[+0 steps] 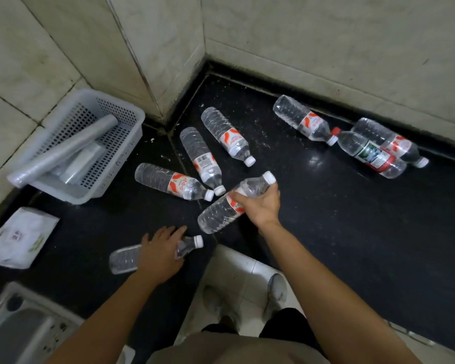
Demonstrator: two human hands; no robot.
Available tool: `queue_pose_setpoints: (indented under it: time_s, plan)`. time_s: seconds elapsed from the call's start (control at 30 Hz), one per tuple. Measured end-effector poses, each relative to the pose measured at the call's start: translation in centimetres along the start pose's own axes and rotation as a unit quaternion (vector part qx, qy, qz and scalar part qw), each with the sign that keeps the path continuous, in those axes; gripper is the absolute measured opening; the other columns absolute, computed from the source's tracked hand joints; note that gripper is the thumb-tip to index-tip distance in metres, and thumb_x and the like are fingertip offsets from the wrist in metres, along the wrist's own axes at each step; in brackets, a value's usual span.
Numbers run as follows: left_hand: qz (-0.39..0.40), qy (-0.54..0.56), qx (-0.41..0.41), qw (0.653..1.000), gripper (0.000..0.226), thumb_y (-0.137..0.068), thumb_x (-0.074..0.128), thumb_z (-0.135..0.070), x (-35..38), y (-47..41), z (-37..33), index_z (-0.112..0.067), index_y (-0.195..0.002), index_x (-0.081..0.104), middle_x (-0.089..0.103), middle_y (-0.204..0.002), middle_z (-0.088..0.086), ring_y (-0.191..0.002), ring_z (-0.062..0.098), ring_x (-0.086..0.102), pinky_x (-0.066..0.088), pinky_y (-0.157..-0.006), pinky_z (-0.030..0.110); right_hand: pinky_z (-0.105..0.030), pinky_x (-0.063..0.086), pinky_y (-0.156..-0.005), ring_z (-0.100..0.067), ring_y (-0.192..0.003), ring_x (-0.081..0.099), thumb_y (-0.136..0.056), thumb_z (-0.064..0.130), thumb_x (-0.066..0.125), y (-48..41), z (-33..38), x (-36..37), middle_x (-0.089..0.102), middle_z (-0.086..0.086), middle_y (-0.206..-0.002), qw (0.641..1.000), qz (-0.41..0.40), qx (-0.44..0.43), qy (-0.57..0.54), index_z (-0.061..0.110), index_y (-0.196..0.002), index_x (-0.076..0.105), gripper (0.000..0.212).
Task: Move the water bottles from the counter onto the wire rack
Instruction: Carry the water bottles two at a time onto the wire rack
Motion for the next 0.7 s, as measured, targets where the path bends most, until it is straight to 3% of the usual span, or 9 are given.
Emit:
queue_pose_setpoints:
  time_s: [0.1, 0.2, 0.33, 0.4, 0.53, 0.7]
  plan:
    - [0.003, 0.015, 0.040, 0.999, 0.073, -0.080, 0.068, -0.031, -0.5, -0.4, -1.8, -0.037, -0.148, 0.042, 0.050, -0.144, -0.002, -0.130, 0.024, 0.051, 0.041, -0.102, 0.040, -0.027, 0.044, -0.094, -0.014, -0.109, 0.047, -0.062, 0.025, 0.093, 0.5, 2.6, -2.9, 0.038, 0.000, -0.123, 0.989, 0.015, -0.124, 0.073, 0.017, -0.129, 0.041, 0.086]
    - [-0.059, 0.124, 0.024, 0.990, 0.063, -0.079, 0.071, -0.028, -3.2, -0.4, -3.1, -0.032, -0.139, 0.052, 0.054, -0.134, -0.002, -0.118, 0.024, 0.058, 0.047, -0.094, 0.039, -0.035, 0.048, -0.094, -0.014, -0.114, 0.040, -0.064, 0.026, 0.086, 1.2, 3.2, -4.2, 0.038, -0.001, -0.125, 0.963, 0.036, -0.218, 0.155, 0.024, -0.129, 0.037, 0.082]
    - [-0.234, 0.299, -0.054, 0.923, 0.054, -0.078, 0.080, -0.027, -9.2, 1.1, -2.6, -0.021, -0.127, 0.056, 0.053, -0.122, 0.000, -0.101, 0.021, 0.059, 0.049, -0.084, 0.039, -0.032, 0.045, -0.085, -0.017, -0.112, 0.048, -0.069, 0.023, 0.082, 2.5, 2.3, -4.1, 0.042, -0.002, -0.120, 0.964, 0.066, -0.216, 0.142, 0.025, -0.126, 0.039, 0.072]
    - [-0.283, 0.369, -0.060, 0.883, 0.055, -0.075, 0.085, -0.023, -10.6, 1.9, -1.9, -0.013, -0.120, 0.054, 0.050, -0.114, 0.001, -0.099, 0.020, 0.054, 0.046, -0.083, 0.038, -0.029, 0.043, -0.081, -0.020, -0.105, 0.054, -0.069, 0.018, 0.082, 3.3, 2.1, -3.4, 0.047, -0.003, -0.117, 0.968, 0.062, -0.213, 0.114, 0.022, -0.126, 0.043, 0.069]
    - [-0.282, 0.455, -0.079, 0.841, 0.053, -0.076, 0.086, -0.025, -10.0, 2.8, -1.5, -0.025, -0.115, 0.050, 0.058, -0.111, -0.001, -0.100, 0.017, 0.057, 0.045, -0.086, 0.035, -0.021, 0.040, -0.084, -0.007, -0.101, 0.049, -0.074, 0.019, 0.080, 5.1, 1.9, -2.0, 0.046, 0.003, -0.122, 0.965, 0.041, -0.239, 0.099, 0.029, -0.142, 0.041, 0.080]
    - [-0.272, 0.472, -0.016, 0.838, 0.054, -0.078, 0.085, -0.029, -8.6, 3.0, -1.5, -0.035, -0.116, 0.048, 0.061, -0.108, -0.011, -0.098, 0.007, 0.058, 0.046, -0.089, 0.029, 0.001, 0.034, -0.085, 0.005, -0.107, 0.043, -0.078, 0.019, 0.079, 6.8, -0.3, -1.1, 0.042, 0.008, -0.129, 0.959, 0.005, -0.266, 0.095, 0.031, -0.145, 0.038, 0.080]
Point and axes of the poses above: each hand's wrist, its own y-axis away from the middle knuckle, its own x-axis out of the palm, z = x × y, the point moved 6 cm from there along -y, towards the middle knuckle
